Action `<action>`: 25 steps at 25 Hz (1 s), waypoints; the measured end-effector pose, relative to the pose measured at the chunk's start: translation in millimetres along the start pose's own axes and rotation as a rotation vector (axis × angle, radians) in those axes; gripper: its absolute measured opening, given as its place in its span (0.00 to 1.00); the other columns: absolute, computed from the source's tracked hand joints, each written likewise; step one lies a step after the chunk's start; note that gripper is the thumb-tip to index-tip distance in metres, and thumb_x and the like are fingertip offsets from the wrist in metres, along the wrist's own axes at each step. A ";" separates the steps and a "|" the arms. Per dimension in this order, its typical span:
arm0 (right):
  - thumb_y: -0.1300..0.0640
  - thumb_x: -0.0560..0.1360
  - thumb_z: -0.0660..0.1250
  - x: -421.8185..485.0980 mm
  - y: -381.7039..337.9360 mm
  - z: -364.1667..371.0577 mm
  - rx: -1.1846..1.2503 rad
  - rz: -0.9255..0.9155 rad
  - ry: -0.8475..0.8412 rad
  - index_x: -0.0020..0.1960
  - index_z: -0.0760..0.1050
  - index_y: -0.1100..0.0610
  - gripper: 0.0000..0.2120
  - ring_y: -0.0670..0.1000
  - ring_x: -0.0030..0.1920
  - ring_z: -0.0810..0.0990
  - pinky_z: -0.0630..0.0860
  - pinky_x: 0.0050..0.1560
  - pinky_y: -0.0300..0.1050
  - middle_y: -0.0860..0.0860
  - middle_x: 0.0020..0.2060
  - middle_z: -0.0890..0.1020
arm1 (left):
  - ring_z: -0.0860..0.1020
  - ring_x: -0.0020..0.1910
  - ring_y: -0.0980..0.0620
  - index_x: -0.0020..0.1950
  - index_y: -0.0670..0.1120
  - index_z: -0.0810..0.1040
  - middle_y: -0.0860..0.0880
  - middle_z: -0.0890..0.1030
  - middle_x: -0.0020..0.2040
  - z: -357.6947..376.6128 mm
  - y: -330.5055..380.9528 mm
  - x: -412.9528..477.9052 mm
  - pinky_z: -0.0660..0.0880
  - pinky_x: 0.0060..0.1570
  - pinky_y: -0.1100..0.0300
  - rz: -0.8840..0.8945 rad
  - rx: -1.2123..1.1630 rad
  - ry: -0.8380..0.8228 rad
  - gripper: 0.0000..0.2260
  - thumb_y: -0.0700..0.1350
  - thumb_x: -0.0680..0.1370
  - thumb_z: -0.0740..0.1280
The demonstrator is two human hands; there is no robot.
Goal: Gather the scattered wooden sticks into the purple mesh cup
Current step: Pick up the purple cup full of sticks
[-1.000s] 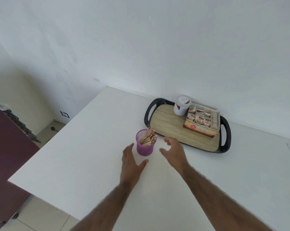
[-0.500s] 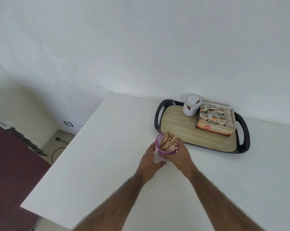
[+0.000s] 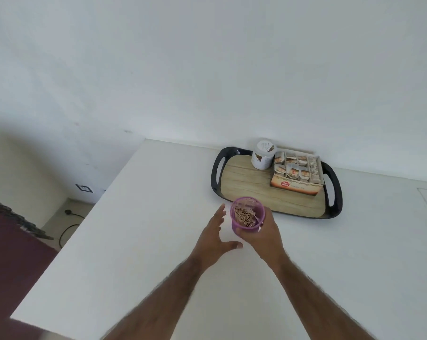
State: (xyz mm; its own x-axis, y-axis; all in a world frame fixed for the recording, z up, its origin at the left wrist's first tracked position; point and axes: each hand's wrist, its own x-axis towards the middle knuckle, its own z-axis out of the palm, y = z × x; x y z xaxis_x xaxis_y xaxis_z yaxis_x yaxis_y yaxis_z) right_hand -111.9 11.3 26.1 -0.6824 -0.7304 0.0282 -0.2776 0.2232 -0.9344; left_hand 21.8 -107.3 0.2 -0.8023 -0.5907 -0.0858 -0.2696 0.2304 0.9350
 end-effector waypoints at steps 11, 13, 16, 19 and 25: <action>0.44 0.58 0.85 0.5 -1.2 -9.2 -0.010 0.024 -0.031 0.62 0.70 0.39 0.38 0.39 0.57 0.81 0.79 0.51 0.33 0.36 0.55 0.82 | 0.67 0.76 0.57 0.82 0.61 0.54 0.58 0.67 0.79 2.5 6.7 -1.6 0.65 0.71 0.61 -0.072 0.044 0.002 0.54 0.56 0.64 0.84; 0.43 0.57 0.85 -7.4 3.5 -5.4 -0.005 0.050 -0.016 0.64 0.71 0.41 0.40 0.41 0.58 0.81 0.81 0.53 0.38 0.38 0.55 0.82 | 0.66 0.75 0.58 0.82 0.62 0.53 0.57 0.65 0.80 0.0 3.0 -5.1 0.65 0.71 0.61 -0.065 0.076 -0.025 0.56 0.58 0.63 0.84; 0.38 0.56 0.83 -12.6 4.8 -3.3 -0.007 0.025 0.013 0.64 0.70 0.40 0.40 0.38 0.56 0.80 0.80 0.49 0.33 0.34 0.54 0.81 | 0.64 0.77 0.57 0.82 0.64 0.52 0.59 0.61 0.81 -2.2 -3.3 -8.4 0.67 0.74 0.54 -0.068 0.135 -0.055 0.57 0.62 0.62 0.83; 0.37 0.57 0.83 -15.0 4.2 -5.3 -0.078 0.036 -0.015 0.60 0.69 0.37 0.36 0.39 0.55 0.81 0.80 0.49 0.33 0.35 0.52 0.81 | 0.64 0.77 0.57 0.81 0.65 0.52 0.61 0.62 0.81 2.6 -8.8 -10.7 0.67 0.74 0.56 -0.062 0.141 -0.074 0.56 0.63 0.62 0.83; 0.41 0.58 0.83 -16.8 -0.3 -7.6 -0.059 0.029 -0.024 0.61 0.69 0.34 0.36 0.35 0.56 0.79 0.81 0.50 0.36 0.30 0.55 0.80 | 0.76 0.66 0.62 0.74 0.68 0.66 0.64 0.78 0.67 17.8 9.4 -6.6 0.75 0.56 0.72 0.026 0.005 -0.005 0.45 0.57 0.61 0.86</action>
State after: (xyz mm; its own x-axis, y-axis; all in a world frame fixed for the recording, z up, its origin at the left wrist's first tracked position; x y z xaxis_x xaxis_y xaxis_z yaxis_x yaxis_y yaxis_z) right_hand -105.5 28.4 28.6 -0.6748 -0.7380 -0.0080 -0.2977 0.2821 -0.9120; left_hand 15.0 -87.5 3.4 -0.8120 -0.5803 -0.0628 -0.2508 0.2497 0.9353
